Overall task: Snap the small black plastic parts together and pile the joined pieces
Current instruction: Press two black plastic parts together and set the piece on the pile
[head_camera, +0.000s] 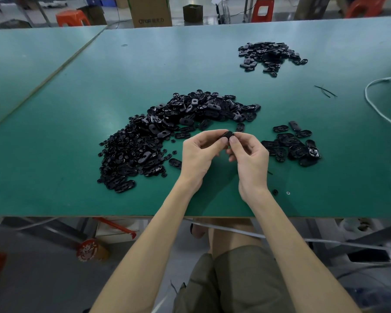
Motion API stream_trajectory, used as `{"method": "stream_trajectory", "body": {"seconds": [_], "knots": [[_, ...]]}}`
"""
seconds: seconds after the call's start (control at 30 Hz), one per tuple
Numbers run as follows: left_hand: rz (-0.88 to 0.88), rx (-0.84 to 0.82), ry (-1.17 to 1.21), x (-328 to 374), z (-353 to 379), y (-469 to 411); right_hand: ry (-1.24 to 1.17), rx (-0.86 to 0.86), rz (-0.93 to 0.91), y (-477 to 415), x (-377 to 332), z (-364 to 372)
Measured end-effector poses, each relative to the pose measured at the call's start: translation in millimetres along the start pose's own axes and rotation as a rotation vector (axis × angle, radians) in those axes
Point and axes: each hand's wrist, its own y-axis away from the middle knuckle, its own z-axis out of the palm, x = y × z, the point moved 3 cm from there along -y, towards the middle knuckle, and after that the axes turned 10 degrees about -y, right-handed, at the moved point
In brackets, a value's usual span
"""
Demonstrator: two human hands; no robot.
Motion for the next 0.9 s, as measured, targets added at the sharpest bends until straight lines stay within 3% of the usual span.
{"method": "stream_trajectory", "body": {"seconds": [0.53,0.9], "knots": [[-0.061,0.054,-0.036,-5.0,-2.0,-2.0,0.069,-0.040,0.011,0.6,1.0,3.0],[-0.008,-0.011,-0.038,-1.5,0.4,-0.3,0.032,0.035,0.016,0.3,1.9,-0.3]]}}
